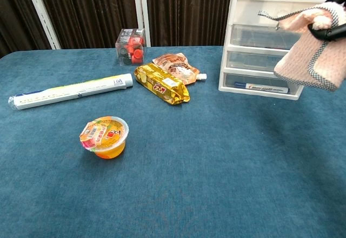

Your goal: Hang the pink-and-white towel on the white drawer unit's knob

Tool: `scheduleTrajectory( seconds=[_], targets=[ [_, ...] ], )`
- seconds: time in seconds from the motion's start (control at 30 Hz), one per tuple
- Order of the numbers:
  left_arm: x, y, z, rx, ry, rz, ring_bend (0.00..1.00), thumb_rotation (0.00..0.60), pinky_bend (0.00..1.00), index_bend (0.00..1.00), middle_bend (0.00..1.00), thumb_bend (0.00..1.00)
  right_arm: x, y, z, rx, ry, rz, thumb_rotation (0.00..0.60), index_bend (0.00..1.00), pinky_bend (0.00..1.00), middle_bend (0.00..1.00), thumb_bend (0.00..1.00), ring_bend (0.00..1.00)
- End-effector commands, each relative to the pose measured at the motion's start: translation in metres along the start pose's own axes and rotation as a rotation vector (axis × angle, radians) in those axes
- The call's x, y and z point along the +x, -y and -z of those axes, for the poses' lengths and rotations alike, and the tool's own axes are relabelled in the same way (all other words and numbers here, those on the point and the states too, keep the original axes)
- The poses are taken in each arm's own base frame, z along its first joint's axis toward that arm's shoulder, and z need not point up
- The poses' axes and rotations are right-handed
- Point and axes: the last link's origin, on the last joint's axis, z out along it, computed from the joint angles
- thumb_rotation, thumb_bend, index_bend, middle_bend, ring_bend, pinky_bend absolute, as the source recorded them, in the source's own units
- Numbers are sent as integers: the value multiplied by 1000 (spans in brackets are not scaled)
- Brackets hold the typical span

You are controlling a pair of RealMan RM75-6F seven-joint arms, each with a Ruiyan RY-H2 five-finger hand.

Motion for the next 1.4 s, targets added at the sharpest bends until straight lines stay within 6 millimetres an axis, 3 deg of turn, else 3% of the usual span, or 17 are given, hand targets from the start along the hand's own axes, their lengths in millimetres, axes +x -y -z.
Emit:
scheduleTrajectory(
  seconds=[0.03,0.73,1.4],
  targets=[
    [0,0,0,2,0,3,0,600,0,0,0,0,2,-10,-6,36,-82,85,600,845,950,1000,401,984],
    [0,-1,1,3,5,8,0,600,0,0,0,0,-17,-43,-11,10,-116,164,600,847,950,1000,401,983],
    [-1,-2,1,2,2,11,0,600,0,0,0,0,-27,-48,-10,-8,-103,145,600,848,950,1000,401,983]
  ],
)
